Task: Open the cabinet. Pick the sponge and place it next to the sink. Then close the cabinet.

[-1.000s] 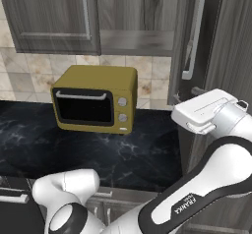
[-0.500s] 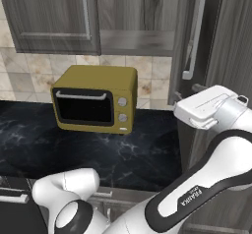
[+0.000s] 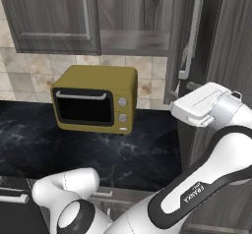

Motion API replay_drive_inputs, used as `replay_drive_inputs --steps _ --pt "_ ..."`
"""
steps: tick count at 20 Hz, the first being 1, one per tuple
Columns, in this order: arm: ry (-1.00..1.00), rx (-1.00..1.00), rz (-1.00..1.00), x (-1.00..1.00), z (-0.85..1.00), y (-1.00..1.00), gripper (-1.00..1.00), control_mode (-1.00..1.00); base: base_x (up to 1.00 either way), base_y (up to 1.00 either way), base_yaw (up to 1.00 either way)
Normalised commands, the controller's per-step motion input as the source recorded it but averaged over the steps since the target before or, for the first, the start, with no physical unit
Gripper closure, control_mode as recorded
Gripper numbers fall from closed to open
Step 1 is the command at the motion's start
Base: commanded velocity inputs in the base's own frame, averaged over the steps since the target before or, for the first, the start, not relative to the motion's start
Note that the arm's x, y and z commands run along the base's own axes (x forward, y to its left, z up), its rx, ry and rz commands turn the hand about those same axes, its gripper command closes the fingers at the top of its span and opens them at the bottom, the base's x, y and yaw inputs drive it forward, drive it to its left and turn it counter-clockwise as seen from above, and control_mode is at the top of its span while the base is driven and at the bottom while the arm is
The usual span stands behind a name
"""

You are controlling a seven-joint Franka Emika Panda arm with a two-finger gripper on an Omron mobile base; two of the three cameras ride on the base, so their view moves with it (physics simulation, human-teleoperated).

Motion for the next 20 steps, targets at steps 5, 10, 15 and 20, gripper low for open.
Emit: replay_drive_inputs --steps 5,10,15,20 --pt "0.0 -0.03 0.1 0.23 0.02 0.32 -1.0 -1.0 0.0 0.0 0.0" --pt "0.0 -0.07 0.01 0.25 0.07 0.29 -1.0 -1.0 0.0 0.0 0.0" --pt "0.0 -0.09 -0.12 0.29 0.0 0.24 -1.0 -1.0 0.0 0.0 0.0" --pt "0.0 -0.06 -0.27 0.22 0.0 0.3 -1.0 -1.0 0.0 0.0 0.0"
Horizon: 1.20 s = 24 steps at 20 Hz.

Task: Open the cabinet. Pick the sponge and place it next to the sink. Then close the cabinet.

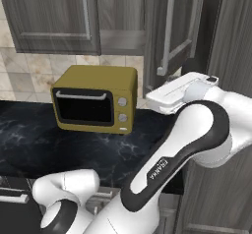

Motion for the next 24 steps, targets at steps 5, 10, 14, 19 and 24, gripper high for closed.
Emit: replay_drive_inputs --steps 5,10,14,19,24 --pt "0.01 -0.01 -0.31 0.09 0.0 0.36 -1.0 -1.0 0.0 0.0 0.0" --pt "0.0 0.0 -0.32 0.2 0.0 0.43 -1.0 -1.0 0.0 0.0 0.0" --pt "0.0 0.0 -0.31 0.25 0.0 0.53 -1.0 -1.0 0.0 0.0 0.0" --pt "0.0 0.0 -0.26 0.36 0.0 0.58 -1.0 -1.0 0.0 0.0 0.0" --pt "0.0 0.0 -0.12 0.51 0.15 0.37 -1.0 -1.0 0.0 0.0 0.0"
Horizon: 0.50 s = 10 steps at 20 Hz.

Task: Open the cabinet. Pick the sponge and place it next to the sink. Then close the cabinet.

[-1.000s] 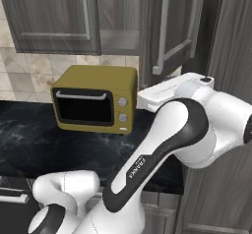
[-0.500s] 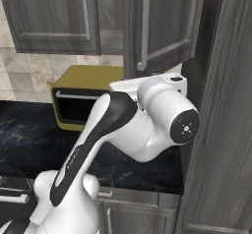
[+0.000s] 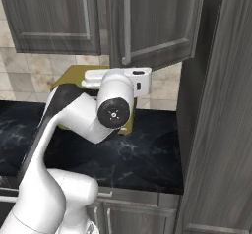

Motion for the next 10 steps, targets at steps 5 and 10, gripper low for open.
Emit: replay_drive_inputs --steps 5,10 --pt "0.0 0.0 0.0 0.61 0.28 0.01 -1.0 -1.0 0.0 0.0 0.0" --pt "0.0 0.0 0.05 0.71 0.26 0.0 -1.0 -1.0 0.0 0.0 0.0"
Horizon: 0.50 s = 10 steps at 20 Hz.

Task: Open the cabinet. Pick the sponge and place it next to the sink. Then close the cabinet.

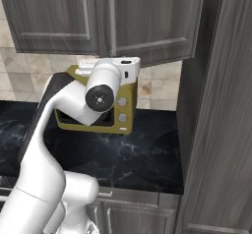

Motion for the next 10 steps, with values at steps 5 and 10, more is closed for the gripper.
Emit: replay_drive_inputs --steps 5,10 --pt "0.0 0.0 0.1 0.82 0.08 0.0 -1.0 -1.0 0.0 0.0 0.0" --pt "0.03 0.0 0.15 0.76 0.03 0.0 -1.0 -1.0 0.0 0.0 0.0"
